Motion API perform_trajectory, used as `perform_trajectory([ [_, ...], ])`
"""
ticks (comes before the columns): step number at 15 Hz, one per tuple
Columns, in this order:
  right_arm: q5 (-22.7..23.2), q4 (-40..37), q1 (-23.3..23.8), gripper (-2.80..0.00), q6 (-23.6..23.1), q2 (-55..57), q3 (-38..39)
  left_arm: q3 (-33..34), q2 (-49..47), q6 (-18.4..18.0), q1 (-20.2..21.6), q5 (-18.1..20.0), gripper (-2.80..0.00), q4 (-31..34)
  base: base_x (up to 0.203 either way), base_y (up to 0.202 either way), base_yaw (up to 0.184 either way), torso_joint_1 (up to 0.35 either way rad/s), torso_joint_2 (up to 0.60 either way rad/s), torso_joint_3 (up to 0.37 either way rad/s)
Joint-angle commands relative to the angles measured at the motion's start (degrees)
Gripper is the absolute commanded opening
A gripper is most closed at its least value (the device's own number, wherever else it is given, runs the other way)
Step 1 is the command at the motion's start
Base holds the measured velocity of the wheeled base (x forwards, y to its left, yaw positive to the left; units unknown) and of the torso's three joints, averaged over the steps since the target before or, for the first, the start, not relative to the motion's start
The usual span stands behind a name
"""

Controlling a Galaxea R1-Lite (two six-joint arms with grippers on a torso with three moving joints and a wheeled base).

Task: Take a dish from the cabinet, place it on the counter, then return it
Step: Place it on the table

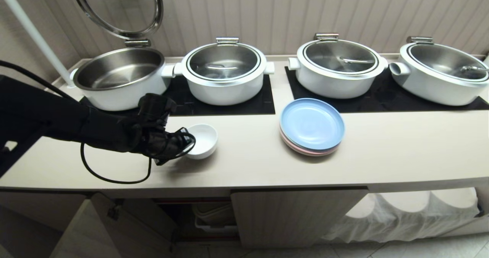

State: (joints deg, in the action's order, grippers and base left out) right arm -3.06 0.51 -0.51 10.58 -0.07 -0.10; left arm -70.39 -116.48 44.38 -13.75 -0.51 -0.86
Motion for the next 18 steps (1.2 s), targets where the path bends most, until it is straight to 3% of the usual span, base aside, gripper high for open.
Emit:
perform_trajectory([
  [1, -0.02, 0.02, -0.02, -2.80, 0.05, 0.07, 0.01, -0.35, -0.33, 0.27, -0.05, -0.02, 0.00, -0.11, 0.000, 0.000, 0.000, 0.000, 0.00, 0.000],
  [7, -0.02, 0.02, -0.02, -2.80, 0.05, 0.07, 0.01, -3.72, -0.76, 0.19, 0.13, -0.19, 0.00, -0.03, 0.000, 0.000, 0.000, 0.000, 0.00, 0.000],
  [18, -0.02, 0.02, -0.02, -2.80, 0.05, 0.07, 0.01, -3.27, 4.19, -1.18, 0.21, -0.95, 0.00, 0.68, 0.000, 0.000, 0.000, 0.000, 0.00, 0.000],
])
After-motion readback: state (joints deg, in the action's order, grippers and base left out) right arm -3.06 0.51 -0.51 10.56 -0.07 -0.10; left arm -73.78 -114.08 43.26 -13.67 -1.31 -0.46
